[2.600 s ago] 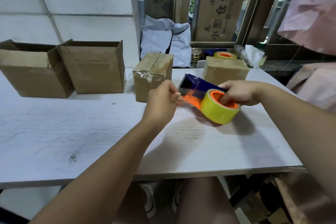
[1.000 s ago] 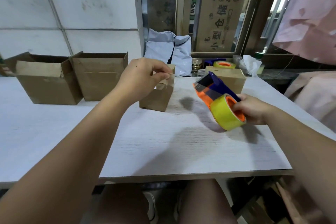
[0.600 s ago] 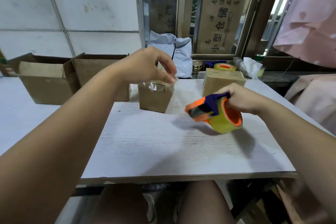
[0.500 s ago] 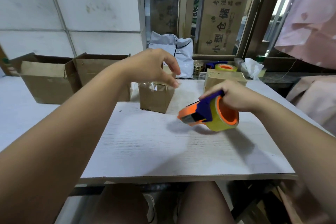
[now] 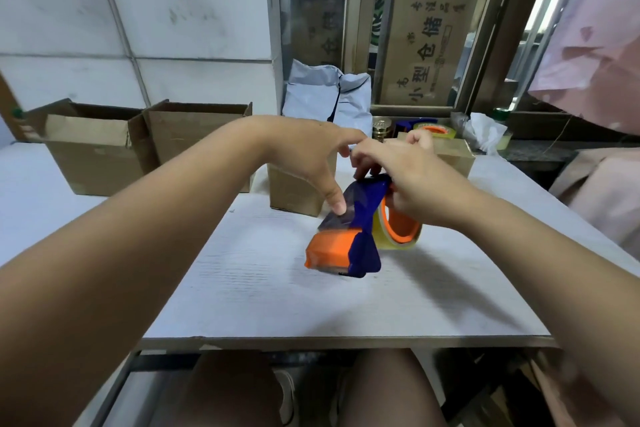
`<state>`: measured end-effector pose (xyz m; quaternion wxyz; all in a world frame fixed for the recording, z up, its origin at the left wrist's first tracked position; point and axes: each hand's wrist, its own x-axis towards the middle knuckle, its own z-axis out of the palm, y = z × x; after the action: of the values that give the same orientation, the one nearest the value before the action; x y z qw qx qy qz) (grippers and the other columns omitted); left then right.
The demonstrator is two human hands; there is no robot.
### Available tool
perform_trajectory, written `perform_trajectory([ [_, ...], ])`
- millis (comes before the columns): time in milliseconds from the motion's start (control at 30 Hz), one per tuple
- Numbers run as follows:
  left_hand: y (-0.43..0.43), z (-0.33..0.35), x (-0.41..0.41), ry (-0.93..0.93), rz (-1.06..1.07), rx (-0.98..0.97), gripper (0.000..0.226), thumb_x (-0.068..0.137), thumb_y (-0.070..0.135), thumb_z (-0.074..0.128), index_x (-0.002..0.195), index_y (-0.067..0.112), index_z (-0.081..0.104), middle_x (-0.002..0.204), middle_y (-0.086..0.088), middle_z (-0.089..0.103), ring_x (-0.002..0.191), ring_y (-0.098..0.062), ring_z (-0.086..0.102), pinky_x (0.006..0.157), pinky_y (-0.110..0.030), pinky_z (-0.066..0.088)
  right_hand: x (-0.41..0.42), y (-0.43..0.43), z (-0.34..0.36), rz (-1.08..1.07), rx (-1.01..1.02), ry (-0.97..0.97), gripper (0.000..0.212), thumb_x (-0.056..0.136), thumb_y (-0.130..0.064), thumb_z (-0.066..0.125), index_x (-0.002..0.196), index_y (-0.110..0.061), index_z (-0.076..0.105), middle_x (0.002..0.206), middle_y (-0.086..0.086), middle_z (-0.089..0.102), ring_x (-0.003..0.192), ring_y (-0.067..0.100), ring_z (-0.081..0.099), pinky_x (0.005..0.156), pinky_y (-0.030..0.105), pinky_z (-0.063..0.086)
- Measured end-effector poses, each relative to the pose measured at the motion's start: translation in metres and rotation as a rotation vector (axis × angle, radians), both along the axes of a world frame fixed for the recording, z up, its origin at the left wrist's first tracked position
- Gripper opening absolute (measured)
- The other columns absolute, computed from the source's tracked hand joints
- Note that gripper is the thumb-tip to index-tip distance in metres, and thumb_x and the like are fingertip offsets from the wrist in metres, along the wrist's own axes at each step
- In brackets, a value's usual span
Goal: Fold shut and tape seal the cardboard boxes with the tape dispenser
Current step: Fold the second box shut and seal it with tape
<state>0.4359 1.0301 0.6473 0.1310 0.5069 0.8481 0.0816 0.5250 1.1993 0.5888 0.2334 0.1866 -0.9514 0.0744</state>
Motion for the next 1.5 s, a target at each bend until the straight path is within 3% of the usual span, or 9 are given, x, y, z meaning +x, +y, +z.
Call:
perform_trajectory([
  [100, 0.001, 0.0, 0.004, -0.068, -0.031, -0.173, 0.061, 0.052, 0.058, 0.081, 0.104, 0.044, 0.051, 0.11, 0.023, 0.055, 0.106, -0.001, 0.053, 0.09, -0.026, 0.042, 0.002, -0.005, -0.005, 0.146, 0.095, 0.138, 0.042, 0.076, -0.013, 0.044, 0.114, -0.028, 0.037, 0.097, 0.005, 0.066, 0.079, 0.031, 0.06, 0.079, 0.033, 0.039],
  [233, 0.006, -0.003, 0.003, -0.111, -0.062, -0.461, 0.025, 0.068, 0.042, 0.077, 0.076, 0.038, 0.054, 0.074, 0.028, 0.061, 0.081, 0.007, 0.058, 0.079, -0.018, 0.046, 0.008, -0.022, -0.009, 0.251, 0.319, 0.313, 0.039, 0.086, -0.009, 0.044, 0.119, -0.029, 0.039, 0.108, 0.01, 0.044, 0.066, 0.036, 0.056, 0.05, 0.043, 0.049],
  [500, -0.001, -0.009, -0.005, -0.347, -0.193, -0.548, 0.044, 0.073, 0.017, 0.079, 0.111, 0.012, 0.057, 0.067, 0.027, 0.064, 0.067, 0.011, 0.057, 0.072, -0.012, 0.041, 0.014, -0.036, -0.023, 0.342, 0.326, 0.269, 0.033, 0.089, -0.019, 0.057, 0.113, -0.03, 0.039, 0.117, 0.004, 0.033, 0.062, 0.035, 0.057, 0.045, 0.039, 0.048],
  [667, -0.006, -0.02, -0.012, -0.505, -0.333, -0.481, 0.081, 0.047, 0.066, 0.08, 0.111, 0.024, 0.054, 0.088, 0.024, 0.065, 0.079, 0.006, 0.058, 0.077, -0.024, 0.043, 0.014, -0.036, -0.034, 0.431, 0.306, 0.395, 0.008, 0.098, -0.014, 0.036, 0.105, -0.015, 0.041, 0.119, 0.012, 0.035, 0.061, 0.034, 0.058, 0.044, 0.04, 0.05],
  [900, -0.014, -0.034, -0.028, -0.86, -0.13, 0.053, 0.077, 0.051, 0.049, 0.088, 0.117, 0.023, 0.059, 0.119, -0.026, 0.052, 0.109, -0.031, 0.05, 0.089, -0.036, 0.048, 0.009, -0.02, -0.033, 0.315, 0.082, 0.419, 0.019, 0.087, -0.01, 0.051, 0.102, -0.014, 0.041, 0.116, 0.008, 0.04, 0.061, 0.037, 0.062, 0.044, 0.04, 0.05],
  [1100, -0.005, -0.023, -0.019, -0.215, 0.274, 0.744, 0.006, 0.089, 0.022, 0.066, 0.095, 0.02, 0.067, 0.092, -0.009, 0.069, 0.075, -0.014, 0.065, 0.069, -0.025, 0.054, 0.004, 0.007, -0.024, -0.105, -0.177, 0.282, 0.024, 0.082, -0.014, 0.041, 0.104, -0.023, 0.039, 0.11, 0.0, 0.042, 0.073, 0.041, 0.054, 0.055, 0.035, 0.037],
  [1167, -0.006, -0.03, -0.028, -0.157, 0.412, 0.961, 0.017, 0.093, 0.012, 0.058, 0.084, 0.025, 0.065, 0.078, 0.0, 0.065, 0.059, -0.008, 0.058, 0.062, -0.024, 0.049, 0.001, 0.016, -0.025, -0.275, -0.203, 0.191, 0.029, 0.082, -0.011, 0.041, 0.11, -0.013, 0.044, 0.111, 0.011, 0.045, 0.077, 0.047, 0.05, 0.058, 0.042, 0.036],
  [1333, -0.018, -0.058, -0.05, 0.065, 0.663, 1.068, 0.02, 0.092, 0.011, 0.052, 0.088, 0.024, 0.066, 0.086, 0.006, 0.064, 0.068, -0.004, 0.053, 0.063, -0.017, 0.039, -0.011, 0.042, -0.028, -0.575, -0.072, -0.235, 0.032, 0.084, -0.015, 0.06, 0.106, -0.018, 0.037, 0.114, 0.014, 0.055, 0.095, 0.042, 0.055, 0.071, 0.043, 0.044],
  [1500, -0.024, -0.095, -0.056, 0.064, 0.751, 1.063, 0.032, 0.094, 0.005, 0.044, 0.116, 0.019, 0.064, 0.112, 0.003, 0.06, 0.105, -0.016, 0.056, 0.094, -0.03, 0.044, -0.032, 0.057, -0.04, -0.678, 0.117, -0.547, 0.041, 0.08, -0.028, 0.068, 0.112, -0.015, 0.047, 0.109, 0.013, 0.061, 0.097, 0.035, 0.058, 0.071, 0.038, 0.048],
])
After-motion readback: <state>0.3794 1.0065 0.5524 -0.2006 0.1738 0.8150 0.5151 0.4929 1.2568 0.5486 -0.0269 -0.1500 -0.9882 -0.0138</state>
